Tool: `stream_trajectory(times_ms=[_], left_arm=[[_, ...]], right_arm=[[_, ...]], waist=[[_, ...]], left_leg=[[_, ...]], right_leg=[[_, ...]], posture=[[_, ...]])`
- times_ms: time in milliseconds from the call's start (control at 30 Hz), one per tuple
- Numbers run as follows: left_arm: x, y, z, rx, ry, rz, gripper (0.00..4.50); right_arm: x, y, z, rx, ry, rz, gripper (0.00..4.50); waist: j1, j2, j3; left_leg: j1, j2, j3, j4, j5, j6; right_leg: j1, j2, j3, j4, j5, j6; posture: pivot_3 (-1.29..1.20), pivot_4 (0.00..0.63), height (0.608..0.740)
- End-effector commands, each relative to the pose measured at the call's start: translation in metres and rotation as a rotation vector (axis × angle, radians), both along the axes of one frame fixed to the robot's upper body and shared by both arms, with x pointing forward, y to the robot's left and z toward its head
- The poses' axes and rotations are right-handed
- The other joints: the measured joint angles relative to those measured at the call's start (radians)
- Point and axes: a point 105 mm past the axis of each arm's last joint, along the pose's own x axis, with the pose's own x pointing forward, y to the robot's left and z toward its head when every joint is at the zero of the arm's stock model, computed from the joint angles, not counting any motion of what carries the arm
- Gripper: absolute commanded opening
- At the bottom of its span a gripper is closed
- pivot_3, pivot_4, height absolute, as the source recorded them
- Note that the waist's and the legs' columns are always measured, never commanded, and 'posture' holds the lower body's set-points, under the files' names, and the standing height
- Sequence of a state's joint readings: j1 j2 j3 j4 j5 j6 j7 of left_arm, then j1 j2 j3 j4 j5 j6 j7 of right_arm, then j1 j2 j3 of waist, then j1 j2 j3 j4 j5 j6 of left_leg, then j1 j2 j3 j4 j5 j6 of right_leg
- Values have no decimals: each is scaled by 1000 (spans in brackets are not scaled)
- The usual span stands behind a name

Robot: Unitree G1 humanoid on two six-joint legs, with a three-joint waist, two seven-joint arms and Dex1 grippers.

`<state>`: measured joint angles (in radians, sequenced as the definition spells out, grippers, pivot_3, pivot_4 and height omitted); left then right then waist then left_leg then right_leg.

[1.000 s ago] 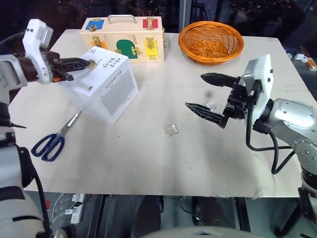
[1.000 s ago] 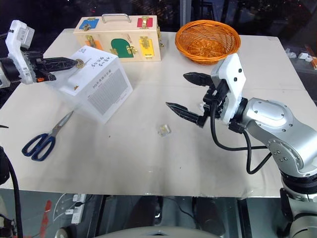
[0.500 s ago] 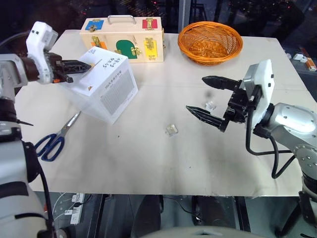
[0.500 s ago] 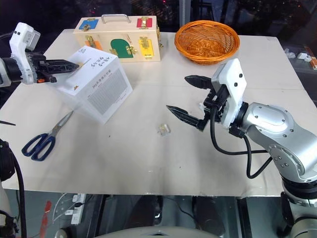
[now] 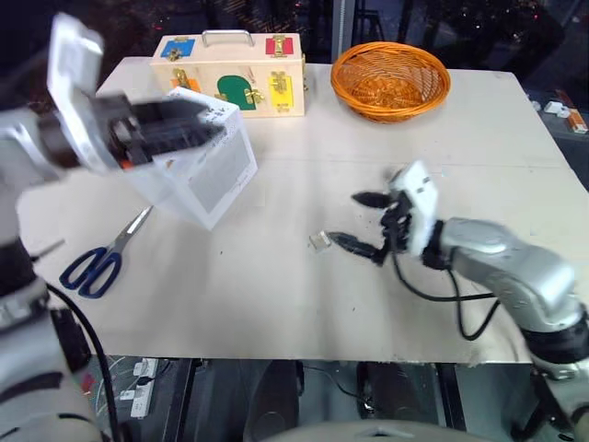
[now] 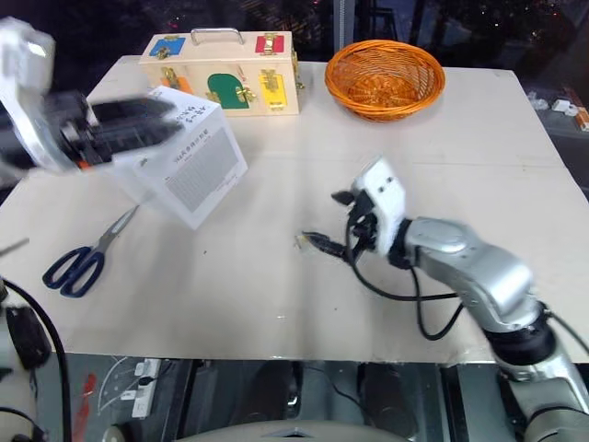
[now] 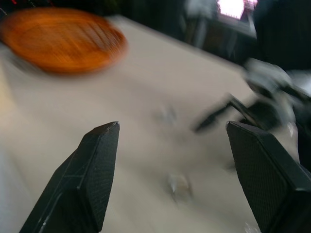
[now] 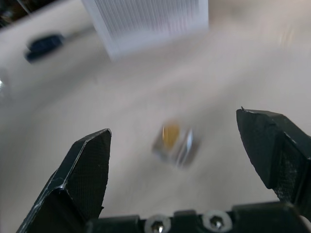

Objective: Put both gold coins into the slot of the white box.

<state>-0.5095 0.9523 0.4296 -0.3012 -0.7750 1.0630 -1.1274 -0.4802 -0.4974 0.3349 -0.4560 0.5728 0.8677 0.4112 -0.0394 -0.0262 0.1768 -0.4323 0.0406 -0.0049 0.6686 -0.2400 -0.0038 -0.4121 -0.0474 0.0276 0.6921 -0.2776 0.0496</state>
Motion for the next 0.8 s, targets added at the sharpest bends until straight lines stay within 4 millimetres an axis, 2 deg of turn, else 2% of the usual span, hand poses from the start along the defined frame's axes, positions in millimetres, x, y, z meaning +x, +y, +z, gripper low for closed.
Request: stream_trajectory(times_ms=[33,100,267,300,333,500,733,767,800], left_arm=[[-26,-11,8,14,-97,-80,3574],[-32,-9,-4,40,-77,-84,3574],[-41,4,-28,67,-54,-46,3574],[-43,8,-35,83,-49,-35,3574],[-45,11,-40,99,-45,-31,3574],[-50,17,-49,124,-38,-30,3574],[-51,18,-50,132,-48,-33,3574],[-51,18,-50,132,-48,-33,3574],[-51,18,-50,132,-48,-32,3574]], right_arm=[[3,9,0,-2,-34,-3,3307],[6,12,-4,1,-15,-17,2509],[13,20,-10,2,1,-36,2509],[13,22,-11,3,6,-34,2042],[14,24,-12,-3,2,-35,1811],[22,27,-16,-13,3,-63,1811],[27,30,-20,-23,7,-78,1811],[27,30,-20,-23,7,-79,1288],[28,30,-20,-20,7,-80,953]], waist=[[0,0,0],[1,0,0],[1,0,0],[2,0,0],[3,0,0],[5,0,-1],[1,0,-1],[1,0,-1],[1,0,-1]], left_leg=[[0,0,0,1,0,0],[0,0,0,2,0,0],[5,0,1,1,0,0],[5,0,1,1,0,0],[5,0,1,1,0,0],[3,0,1,1,0,0],[3,0,1,1,0,0],[3,0,1,1,0,0],[3,0,1,1,0,0]], right_leg=[[0,0,0,2,0,0],[0,1,-1,3,0,0],[4,1,-1,4,0,0],[4,1,-1,4,0,0],[4,1,-1,3,0,0],[3,1,-3,3,0,0],[3,1,-2,3,0,0],[3,1,-2,3,0,0],[3,1,-2,3,0,0]], posture=[[0,150,726],[0,150,726],[0,150,726],[0,150,726],[0,150,726],[0,150,726],[0,150,726],[0,150,726],[0,150,726]])
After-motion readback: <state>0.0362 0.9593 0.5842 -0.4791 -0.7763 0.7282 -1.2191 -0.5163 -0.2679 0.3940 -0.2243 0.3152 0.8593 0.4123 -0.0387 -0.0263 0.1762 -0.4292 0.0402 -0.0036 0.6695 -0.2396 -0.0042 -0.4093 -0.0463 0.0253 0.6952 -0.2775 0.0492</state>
